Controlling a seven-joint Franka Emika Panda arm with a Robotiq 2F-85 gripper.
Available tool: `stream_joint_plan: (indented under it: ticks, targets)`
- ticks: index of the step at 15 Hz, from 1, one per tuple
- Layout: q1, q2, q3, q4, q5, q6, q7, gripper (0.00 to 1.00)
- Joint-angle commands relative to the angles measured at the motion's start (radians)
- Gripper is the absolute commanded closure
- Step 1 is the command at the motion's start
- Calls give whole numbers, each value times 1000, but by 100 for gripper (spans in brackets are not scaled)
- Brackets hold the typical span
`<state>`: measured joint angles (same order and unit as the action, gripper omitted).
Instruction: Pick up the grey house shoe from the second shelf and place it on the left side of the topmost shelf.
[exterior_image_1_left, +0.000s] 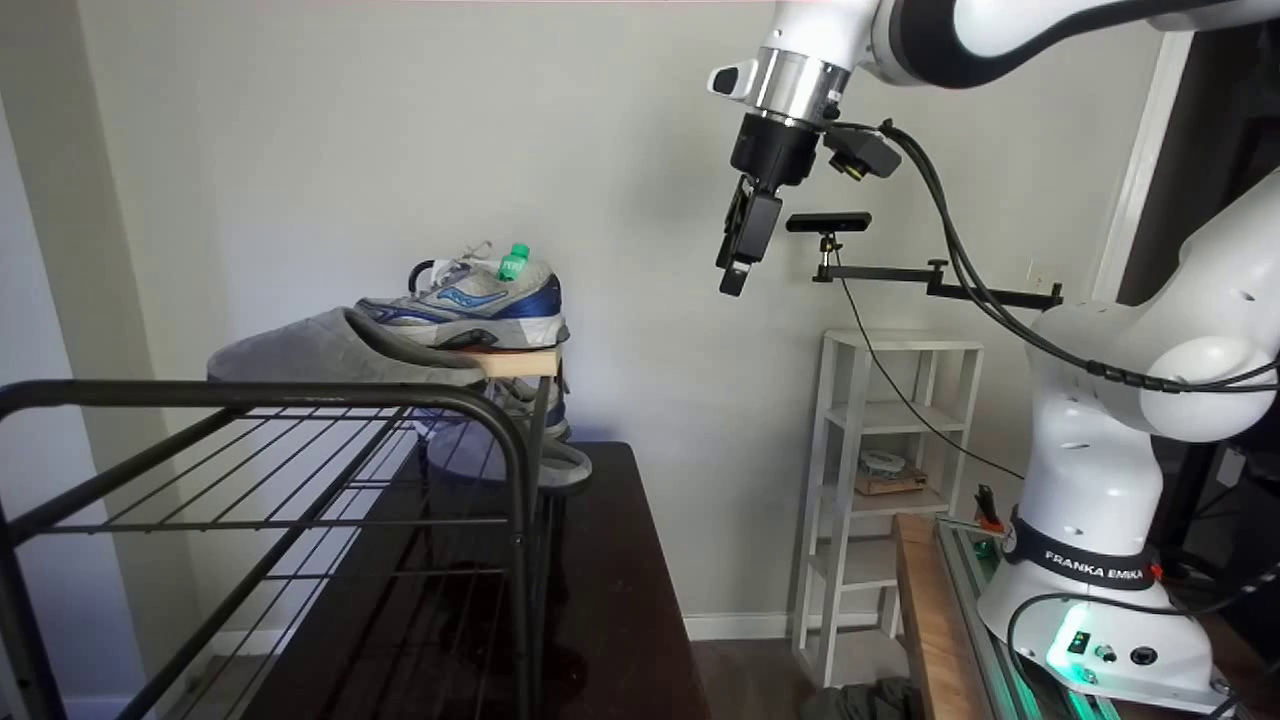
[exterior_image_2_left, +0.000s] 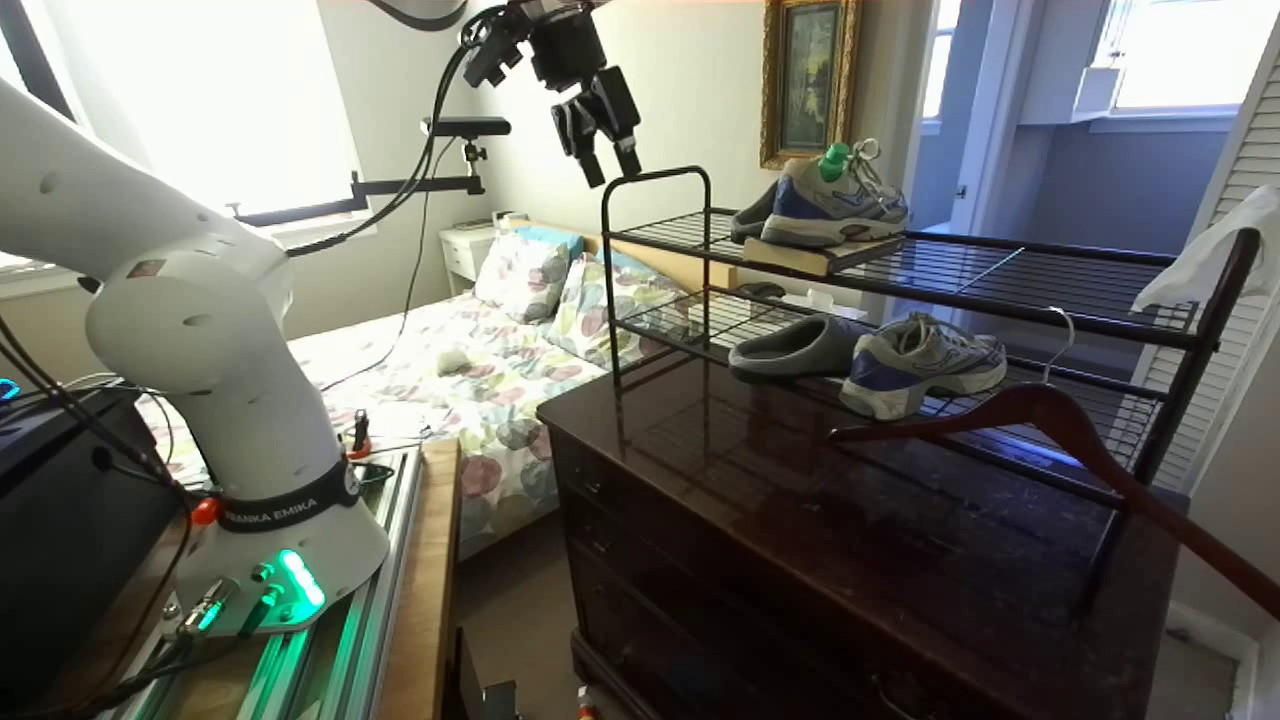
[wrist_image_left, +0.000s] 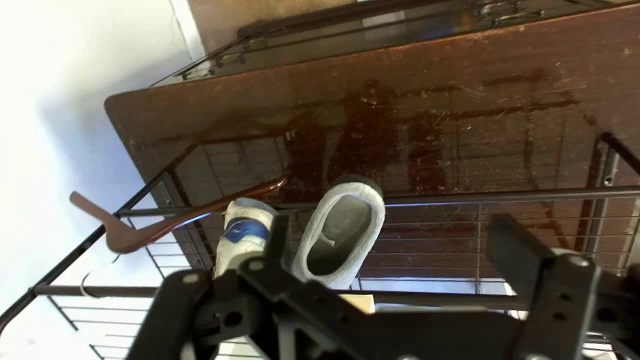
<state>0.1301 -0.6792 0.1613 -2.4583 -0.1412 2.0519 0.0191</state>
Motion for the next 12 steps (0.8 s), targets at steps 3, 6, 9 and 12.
stream_joint_plan:
  ticks: [3, 6, 9, 12]
  targets:
    - [-41, -90, -95, -210, -76, 386, -67, 0]
    - [-60, -54, -98, -189, -44, 378, -57, 0]
    - [-89, -47, -135, -213, -43, 411, -73, 0]
    - [-112, -61, -116, -235, -56, 455, -35, 0]
